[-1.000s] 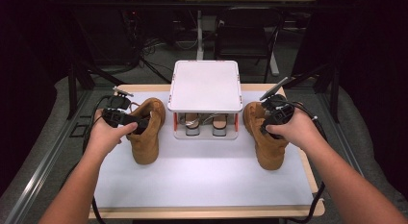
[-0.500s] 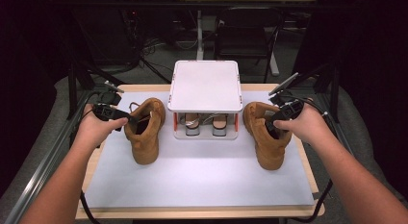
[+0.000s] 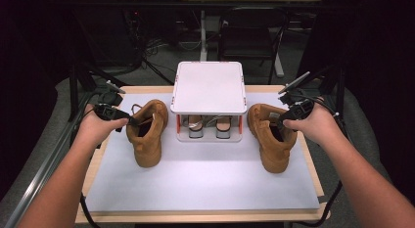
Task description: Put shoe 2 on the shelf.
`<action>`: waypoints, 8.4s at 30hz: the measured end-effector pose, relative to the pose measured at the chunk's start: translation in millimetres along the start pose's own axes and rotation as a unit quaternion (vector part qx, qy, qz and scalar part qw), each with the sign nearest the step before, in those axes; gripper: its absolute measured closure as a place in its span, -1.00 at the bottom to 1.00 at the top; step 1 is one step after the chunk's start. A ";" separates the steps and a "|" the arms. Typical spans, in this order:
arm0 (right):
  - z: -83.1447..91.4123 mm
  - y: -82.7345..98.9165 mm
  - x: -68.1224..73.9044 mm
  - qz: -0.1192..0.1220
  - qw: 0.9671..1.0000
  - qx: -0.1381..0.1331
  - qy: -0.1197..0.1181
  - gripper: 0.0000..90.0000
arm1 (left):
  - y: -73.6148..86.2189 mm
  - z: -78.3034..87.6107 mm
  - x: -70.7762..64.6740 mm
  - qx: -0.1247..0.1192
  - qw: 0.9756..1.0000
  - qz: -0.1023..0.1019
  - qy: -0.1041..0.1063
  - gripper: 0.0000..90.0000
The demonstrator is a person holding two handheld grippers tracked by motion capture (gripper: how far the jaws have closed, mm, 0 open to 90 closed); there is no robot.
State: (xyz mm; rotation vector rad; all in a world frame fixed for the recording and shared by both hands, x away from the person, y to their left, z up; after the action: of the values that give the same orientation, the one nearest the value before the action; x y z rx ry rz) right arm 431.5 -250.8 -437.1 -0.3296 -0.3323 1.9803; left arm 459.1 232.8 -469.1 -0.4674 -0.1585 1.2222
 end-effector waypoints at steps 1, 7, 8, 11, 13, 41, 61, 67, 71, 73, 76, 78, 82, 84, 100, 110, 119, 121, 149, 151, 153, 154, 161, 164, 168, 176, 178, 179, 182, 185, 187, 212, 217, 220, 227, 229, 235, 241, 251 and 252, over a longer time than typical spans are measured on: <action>-0.1 0.1 -1.1 0.001 1.000 -0.003 0.005 0.21 | 0.5 -0.5 1.3 0.005 1.000 -0.001 -0.005 0.17; 0.6 3.4 -5.8 0.000 1.000 0.003 0.005 0.21 | 4.2 -5.7 9.5 0.020 1.000 0.004 -0.020 0.17; 0.2 3.9 -6.3 -0.001 1.000 0.004 0.004 0.21 | 5.1 -7.6 10.2 0.025 1.000 0.006 -0.019 0.17; -1.7 5.7 -9.0 -0.002 1.000 0.008 0.007 0.21 | 5.9 -13.5 9.9 0.030 0.999 0.005 -0.010 0.21; -3.0 7.2 -10.2 -0.001 1.000 0.014 0.006 0.21 | 6.0 -17.0 8.4 0.033 0.999 0.003 -0.008 0.27; -23.1 22.1 -28.6 -0.023 0.999 0.039 0.006 0.21 | 8.6 -57.2 6.9 0.084 0.995 -0.021 -0.044 0.43; -37.8 15.8 -33.3 -0.028 0.999 0.043 0.006 0.24 | 11.3 -65.0 9.4 0.109 0.994 -0.001 -0.023 0.54; -51.7 19.6 -39.1 -0.031 0.998 0.060 0.010 0.33 | 11.2 -66.0 9.6 0.112 0.993 -0.005 -0.026 0.56; -58.6 19.5 -38.0 -0.029 0.998 0.051 0.000 0.45 | 11.5 -66.3 10.1 0.112 0.993 -0.003 -0.024 0.56; -61.6 20.7 -37.5 -0.026 0.998 0.059 -0.002 0.46 | 11.6 -66.3 10.2 0.113 0.993 -0.002 -0.023 0.56; -66.9 21.3 -36.6 -0.026 0.998 0.063 -0.006 0.45 | 11.7 -66.2 10.1 0.115 0.993 -0.004 -0.023 0.57; -71.7 22.5 -36.1 -0.032 0.997 0.066 -0.004 0.45 | 11.6 -66.3 10.0 0.115 0.993 -0.005 -0.024 0.57; -80.0 25.2 -36.7 -0.042 0.996 0.073 -0.006 0.47 | 11.7 -66.4 10.3 0.115 0.993 -0.005 -0.025 0.57; -83.0 25.7 -36.3 -0.048 0.996 0.073 -0.009 0.50 | 11.6 -66.6 10.3 0.115 0.993 -0.005 -0.025 0.57; -88.6 29.2 -37.0 -0.076 0.991 0.113 -0.013 0.65 | 12.1 -67.1 10.5 0.119 0.992 -0.009 -0.032 0.62; -89.8 28.0 -33.6 -0.075 0.991 0.110 0.000 0.69 | 12.8 -67.7 11.7 0.122 0.992 0.004 -0.032 0.65; -89.8 28.4 -33.8 -0.081 0.990 0.116 -0.010 0.76 | 12.8 -68.2 11.4 0.136 0.990 0.011 -0.034 0.67; -89.7 28.8 -34.4 -0.088 0.989 0.120 -0.016 0.77 | 12.2 -68.5 11.4 0.136 0.990 0.014 -0.032 0.67; -90.9 27.5 -34.1 -0.085 0.989 0.123 -0.020 0.78 | 10.5 -69.4 13.8 0.150 0.988 0.020 -0.023 0.73; -91.5 27.0 -33.3 -0.085 0.989 0.120 -0.022 0.81 | 11.0 -69.0 14.5 0.153 0.988 0.020 -0.022 0.76; -91.4 26.9 -33.3 -0.088 0.988 0.123 -0.022 0.83 | 11.0 -69.0 14.5 0.155 0.987 0.025 -0.021 0.78; -91.4 26.8 -33.2 -0.089 0.988 0.124 -0.022 0.84 | 10.6 -69.3 15.1 0.155 0.987 0.025 -0.023 0.81; -90.1 26.4 -34.6 -0.101 0.985 0.136 -0.031 0.90 | 8.6 -69.0 14.4 0.175 0.984 0.037 -0.023 0.90; -91.0 25.6 -34.8 -0.111 0.985 0.131 -0.035 0.91 | 8.1 -68.9 14.4 0.177 0.983 0.037 -0.020 0.91; -89.2 25.8 -35.7 -0.115 0.983 0.140 -0.043 0.91 | 7.9 -68.3 14.8 0.179 0.983 0.040 -0.021 0.92; -88.8 24.4 -35.2 -0.148 0.979 0.128 -0.059 0.92 | 4.9 -65.9 23.1 0.180 0.982 0.041 -0.025 0.93; -88.1 24.3 -35.8 -0.155 0.978 0.128 -0.063 0.92 | 4.4 -65.0 22.8 0.183 0.982 0.039 -0.026 0.93; -87.4 24.1 -36.3 -0.155 0.977 0.129 -0.064 0.92 | 3.5 -65.0 22.2 0.181 0.982 0.039 -0.028 0.93; -86.8 22.2 -35.5 -0.167 0.976 0.127 -0.064 0.92 | 2.1 -63.8 22.0 0.181 0.982 0.042 -0.027 0.93; -85.3 20.2 -33.7 -0.171 0.975 0.127 -0.064 0.92 | 1.9 -62.2 22.8 0.182 0.982 0.051 -0.023 0.93; -85.1 19.2 -31.9 -0.174 0.975 0.123 -0.062 0.92 | 2.1 -60.5 23.4 0.181 0.982 0.055 -0.021 0.93; -60.1 -2.4 -40.6 -0.214 0.969 0.108 -0.065 0.92 | -15.9 -31.2 24.1 0.156 0.982 0.102 -0.018 0.92; -52.0 -11.1 -40.1 -0.225 0.967 0.107 -0.060 0.92 | -21.1 -25.2 24.4 0.154 0.982 0.112 -0.019 0.92; -46.0 -18.3 -40.4 -0.224 0.967 0.104 -0.057 0.92 | -25.1 -22.0 24.3 0.149 0.982 0.117 -0.021 0.92; -33.5 -34.2 -38.3 -0.226 0.968 0.094 -0.061 0.92 | -35.2 -14.2 25.0 0.138 0.982 0.128 -0.018 0.92; -30.7 -37.5 -36.9 -0.225 0.968 0.094 -0.062 0.92 | -37.7 -11.7 24.6 0.135 0.982 0.133 -0.017 0.92; -24.1 -44.5 -36.4 -0.228 0.967 0.091 -0.061 0.92 | -45.2 -2.2 25.4 0.127 0.982 0.137 -0.015 0.92; -20.9 -48.9 -42.0 -0.243 0.965 0.081 -0.063 0.92 | -53.4 4.5 24.4 0.118 0.983 0.138 -0.018 0.92; -5.1 -56.6 -48.3 -0.265 0.960 0.069 -0.058 0.92 | -64.1 14.1 17.3 0.108 0.985 0.136 -0.012 0.92; -3.8 -57.6 -48.8 -0.264 0.961 0.064 -0.057 0.92 | -65.0 15.2 16.5 0.109 0.985 0.134 -0.012 0.92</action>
State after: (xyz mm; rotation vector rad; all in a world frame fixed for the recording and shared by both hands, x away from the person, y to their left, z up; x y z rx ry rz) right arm 500.8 -271.2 -415.0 -0.0332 -0.3231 1.4861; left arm 515.6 235.2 -429.9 -0.2887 0.0205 1.4908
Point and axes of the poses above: each handheld gripper's, and its own axes: z roughly backward along the jaws, y roughly out of its underside, x roughly to its left, the point moved 8 cm from there along -z, roughly forward along the jaws
